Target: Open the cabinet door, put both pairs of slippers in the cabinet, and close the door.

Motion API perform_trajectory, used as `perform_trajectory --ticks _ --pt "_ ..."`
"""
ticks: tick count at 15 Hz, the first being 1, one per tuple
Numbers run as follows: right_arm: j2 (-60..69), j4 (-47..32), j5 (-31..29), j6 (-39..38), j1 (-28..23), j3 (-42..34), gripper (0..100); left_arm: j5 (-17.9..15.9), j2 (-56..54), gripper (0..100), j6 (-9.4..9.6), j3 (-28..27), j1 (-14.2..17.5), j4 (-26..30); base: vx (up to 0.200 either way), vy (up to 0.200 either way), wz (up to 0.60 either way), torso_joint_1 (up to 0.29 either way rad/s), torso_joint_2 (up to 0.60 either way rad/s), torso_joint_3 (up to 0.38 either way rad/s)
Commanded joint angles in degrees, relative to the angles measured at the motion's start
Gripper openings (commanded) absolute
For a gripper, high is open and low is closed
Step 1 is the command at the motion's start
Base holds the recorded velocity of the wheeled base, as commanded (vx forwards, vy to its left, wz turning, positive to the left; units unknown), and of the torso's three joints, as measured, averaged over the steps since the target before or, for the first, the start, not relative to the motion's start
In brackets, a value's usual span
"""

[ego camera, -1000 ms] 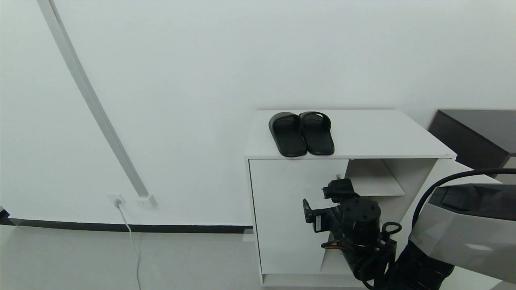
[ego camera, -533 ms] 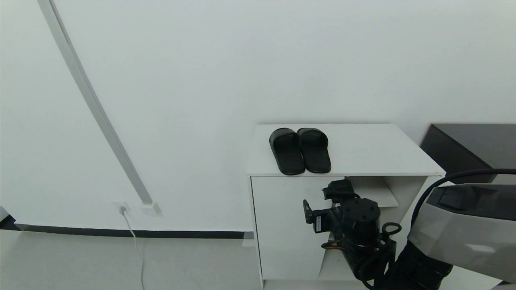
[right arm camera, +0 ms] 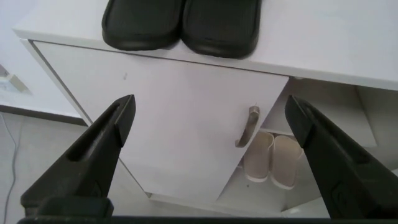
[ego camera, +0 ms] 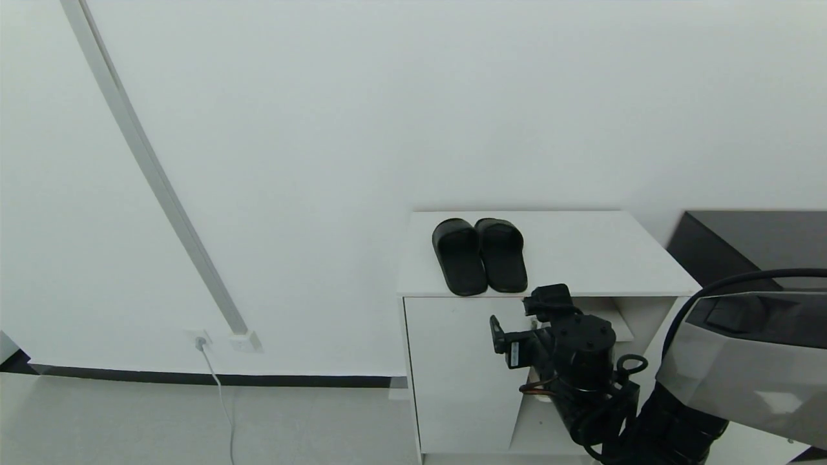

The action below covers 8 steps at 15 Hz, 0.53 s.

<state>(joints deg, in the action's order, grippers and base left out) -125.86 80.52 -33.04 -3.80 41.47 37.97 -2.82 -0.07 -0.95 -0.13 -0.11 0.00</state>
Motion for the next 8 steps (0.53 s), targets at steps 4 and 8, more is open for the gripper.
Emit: perform_trajectory --ticks 4,8 --pt "0.08 2.45 1.4 3.01 -0.16 0.08 100 0.0 0.07 0 -0.02 0.05 0.02 0.0 0.0 0.0 0.0 0.0 0.0 0.0" --pt "5.01 -15.22 1.92 0.38 -0.16 9.75 100 0.0 0.07 0 0.07 0.05 0.02 0.0 0.0 0.0 0.0 0.0 0.0 0.0"
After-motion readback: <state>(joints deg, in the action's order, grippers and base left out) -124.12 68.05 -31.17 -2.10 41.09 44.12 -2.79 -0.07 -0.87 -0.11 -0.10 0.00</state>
